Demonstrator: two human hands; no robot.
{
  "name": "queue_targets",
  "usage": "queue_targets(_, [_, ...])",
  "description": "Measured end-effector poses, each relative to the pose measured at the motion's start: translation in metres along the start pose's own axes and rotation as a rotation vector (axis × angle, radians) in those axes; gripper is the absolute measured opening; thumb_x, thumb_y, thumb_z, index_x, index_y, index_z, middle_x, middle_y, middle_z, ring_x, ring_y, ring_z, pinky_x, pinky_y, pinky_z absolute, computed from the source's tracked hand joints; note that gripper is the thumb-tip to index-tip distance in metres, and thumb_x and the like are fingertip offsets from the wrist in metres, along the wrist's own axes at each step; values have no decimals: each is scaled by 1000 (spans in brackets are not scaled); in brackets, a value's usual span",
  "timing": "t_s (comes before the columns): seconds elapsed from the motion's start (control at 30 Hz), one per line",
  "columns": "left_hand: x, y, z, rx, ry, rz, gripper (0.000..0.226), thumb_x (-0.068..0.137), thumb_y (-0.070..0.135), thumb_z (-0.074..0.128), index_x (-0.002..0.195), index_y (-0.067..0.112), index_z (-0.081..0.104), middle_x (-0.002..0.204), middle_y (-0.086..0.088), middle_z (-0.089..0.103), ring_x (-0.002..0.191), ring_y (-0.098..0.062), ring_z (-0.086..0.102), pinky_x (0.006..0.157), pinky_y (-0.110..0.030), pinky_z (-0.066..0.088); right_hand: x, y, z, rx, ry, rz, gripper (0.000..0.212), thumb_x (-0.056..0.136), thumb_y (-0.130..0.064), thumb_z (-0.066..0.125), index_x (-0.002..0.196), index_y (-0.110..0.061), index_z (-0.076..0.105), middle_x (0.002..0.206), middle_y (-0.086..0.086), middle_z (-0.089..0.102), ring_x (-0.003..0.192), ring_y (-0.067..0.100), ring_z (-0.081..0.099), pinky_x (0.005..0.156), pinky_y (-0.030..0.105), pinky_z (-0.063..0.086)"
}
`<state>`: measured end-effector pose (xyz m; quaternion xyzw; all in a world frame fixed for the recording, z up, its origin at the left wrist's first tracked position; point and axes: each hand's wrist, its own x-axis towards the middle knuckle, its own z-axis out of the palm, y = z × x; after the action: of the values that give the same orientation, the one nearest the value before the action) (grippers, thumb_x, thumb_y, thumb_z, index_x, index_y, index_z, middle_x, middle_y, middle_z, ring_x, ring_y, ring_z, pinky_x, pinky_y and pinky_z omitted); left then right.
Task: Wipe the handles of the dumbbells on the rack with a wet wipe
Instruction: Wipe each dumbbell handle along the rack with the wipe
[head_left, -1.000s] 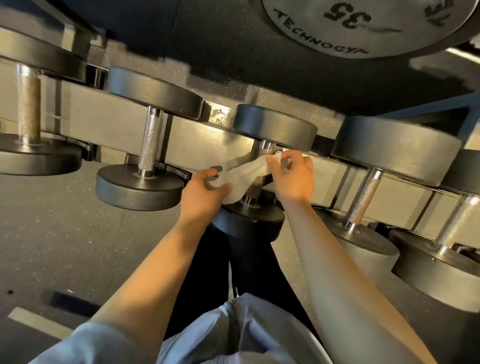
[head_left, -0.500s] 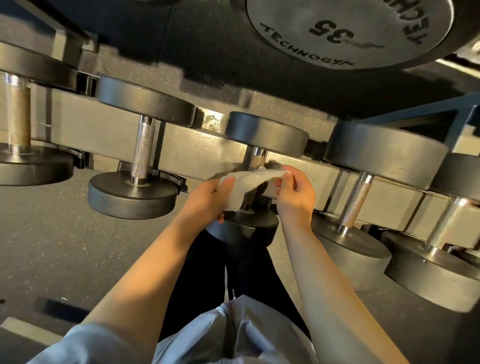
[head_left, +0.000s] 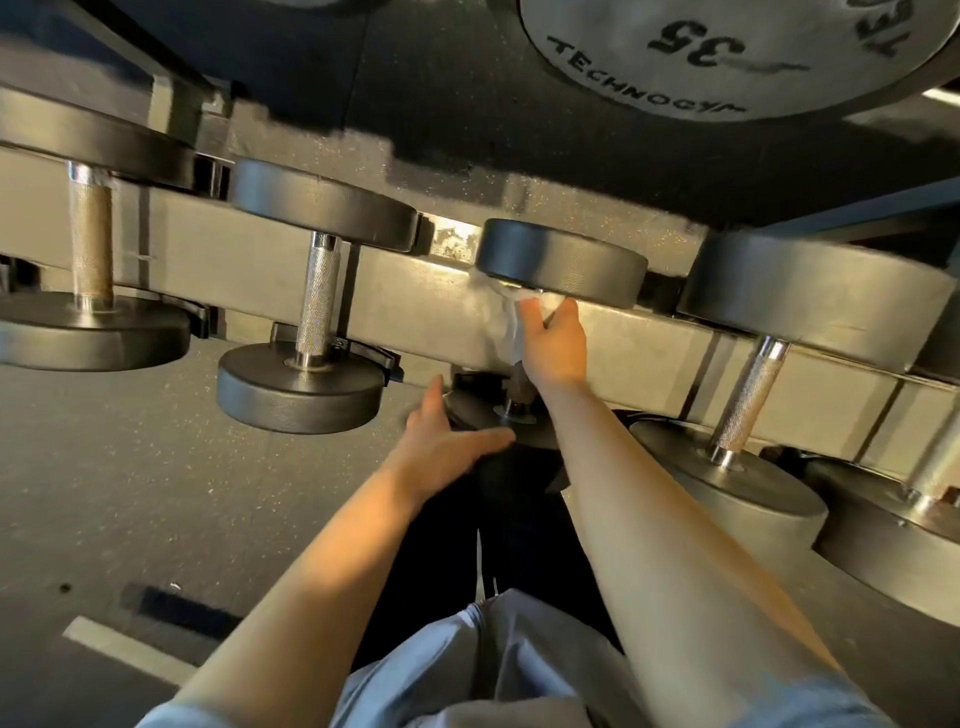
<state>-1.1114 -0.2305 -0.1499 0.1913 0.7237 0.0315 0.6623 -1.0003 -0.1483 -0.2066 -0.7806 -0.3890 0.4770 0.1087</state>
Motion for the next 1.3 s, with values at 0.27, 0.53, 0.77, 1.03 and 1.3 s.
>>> queue_targets(0.27, [10, -17, 34, 300, 58, 64, 132, 57, 45, 89, 151, 32, -3, 152, -13, 5, 143, -36, 10, 117, -50, 21, -29, 26, -12, -153, -278, 66, 44, 103, -35, 27, 137, -8, 34, 124, 12, 50, 96, 16, 43, 81, 29, 35])
queue_targets(0.53, [13, -20, 33, 273, 72, 108, 125, 56, 42, 90, 148, 35, 7, 150, -10, 6, 142, -35, 13, 117, -49, 22, -11, 16, 0, 254, -56, -12, 34, 104, -32, 30, 125, -8, 43, 91, -4, 51, 82, 6, 51, 76, 23, 42])
queue_targets(0.77, [13, -19, 34, 272, 92, 109, 116, 56, 40, 91, 144, 33, 16, 148, -9, 11, 140, -35, 17, 116, -48, 25, -17, 23, -6, 91, -53, -193, 32, 102, -34, 37, 120, -9, 44, 92, -3, 55, 78, 4, 54, 71, 16, 41])
queue_targets(1.03, [16, -21, 35, 275, 100, 125, 105, 54, 41, 91, 135, 32, 25, 143, -7, 15, 137, -31, 21, 113, -48, 30, -17, 31, -9, 135, 217, -163, 25, 86, -24, 68, 108, -12, 65, 91, -3, 64, 89, 18, 62, 75, 24, 48])
queue_targets(1.3, [15, -21, 34, 283, 80, 128, 104, 56, 42, 91, 134, 33, 24, 143, -7, 15, 137, -32, 22, 114, -48, 29, -21, 22, -39, 1005, 343, 234, 18, 92, -3, 55, 86, -20, 56, 92, 1, 59, 89, 17, 59, 80, 29, 52])
